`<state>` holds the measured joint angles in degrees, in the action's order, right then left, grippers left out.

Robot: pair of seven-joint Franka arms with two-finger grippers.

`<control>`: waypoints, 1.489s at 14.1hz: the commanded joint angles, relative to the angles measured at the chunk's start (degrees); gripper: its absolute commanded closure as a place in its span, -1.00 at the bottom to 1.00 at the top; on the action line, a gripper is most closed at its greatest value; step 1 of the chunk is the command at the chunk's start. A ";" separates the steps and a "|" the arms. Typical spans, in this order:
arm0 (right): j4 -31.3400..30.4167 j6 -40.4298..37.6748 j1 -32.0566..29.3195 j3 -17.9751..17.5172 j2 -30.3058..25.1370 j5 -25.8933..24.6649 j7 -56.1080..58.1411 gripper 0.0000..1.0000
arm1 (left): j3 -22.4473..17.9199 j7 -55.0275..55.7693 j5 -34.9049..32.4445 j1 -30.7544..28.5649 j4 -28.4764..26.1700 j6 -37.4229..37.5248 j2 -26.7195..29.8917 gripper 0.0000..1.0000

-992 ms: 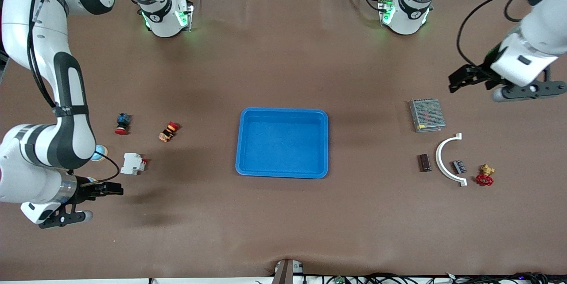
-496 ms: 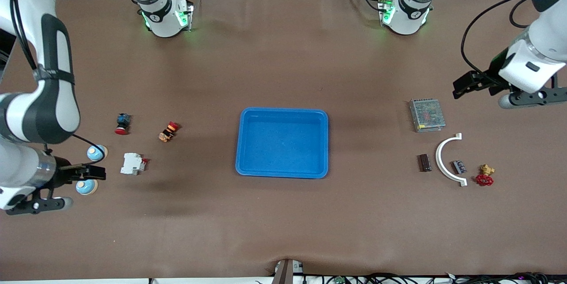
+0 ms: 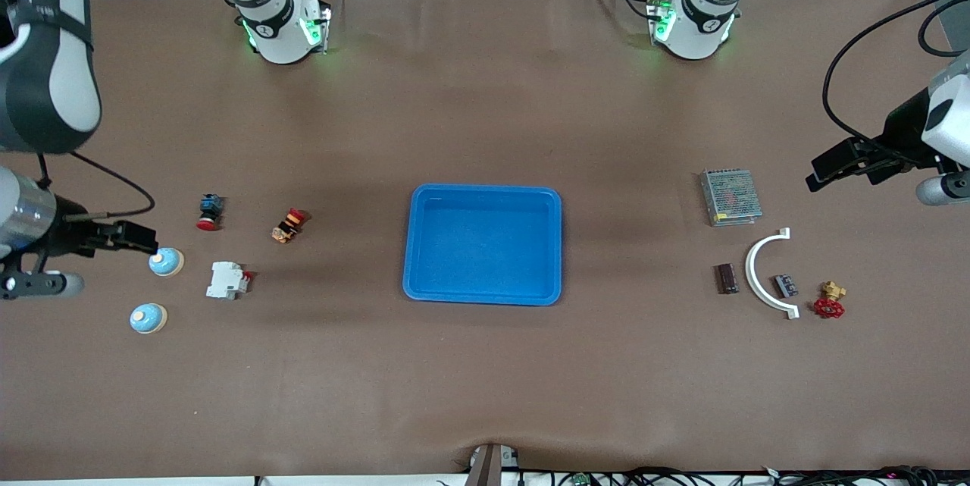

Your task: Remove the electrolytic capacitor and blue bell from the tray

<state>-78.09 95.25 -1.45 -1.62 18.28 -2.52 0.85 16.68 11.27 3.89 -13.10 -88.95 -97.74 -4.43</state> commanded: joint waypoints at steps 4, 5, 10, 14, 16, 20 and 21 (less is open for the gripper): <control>-3.04 -3.40 -0.13 0.12 -8.60 -0.82 -1.47 -1.00 | -6.19 0.24 0.68 5.87 1.50 0.71 -1.20 -1.00; -3.04 -3.58 -0.22 0.39 -9.39 -0.82 -1.38 -1.00 | -7.52 0.24 0.68 7.28 1.50 0.71 -1.20 -1.00; -2.51 -4.63 -0.92 0.39 -12.64 -0.91 -1.47 -1.00 | -11.92 0.24 0.85 11.33 2.03 0.44 -1.55 -1.00; -2.42 -6.39 -1.09 0.56 -15.28 -0.39 -1.82 -1.00 | -16.15 0.15 0.94 15.38 1.94 0.44 -1.55 -1.00; -2.51 -6.65 -1.10 0.56 -16.07 -0.30 -2.26 -1.00 | -16.15 -0.81 0.77 15.29 1.77 0.53 -1.55 -1.00; -2.51 -7.01 -1.10 0.56 -16.52 1.02 -2.43 -1.00 | -16.15 -0.99 0.59 14.59 1.85 0.18 -1.20 -1.00; -2.51 -7.01 -1.10 0.56 -17.13 1.20 -2.52 -1.00 | -16.15 -1.17 0.50 14.50 1.77 0.18 -0.85 -1.00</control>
<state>-79.09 88.30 -2.06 -0.75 3.24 -2.28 -0.64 0.98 11.18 3.90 1.33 -88.23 -97.74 -5.35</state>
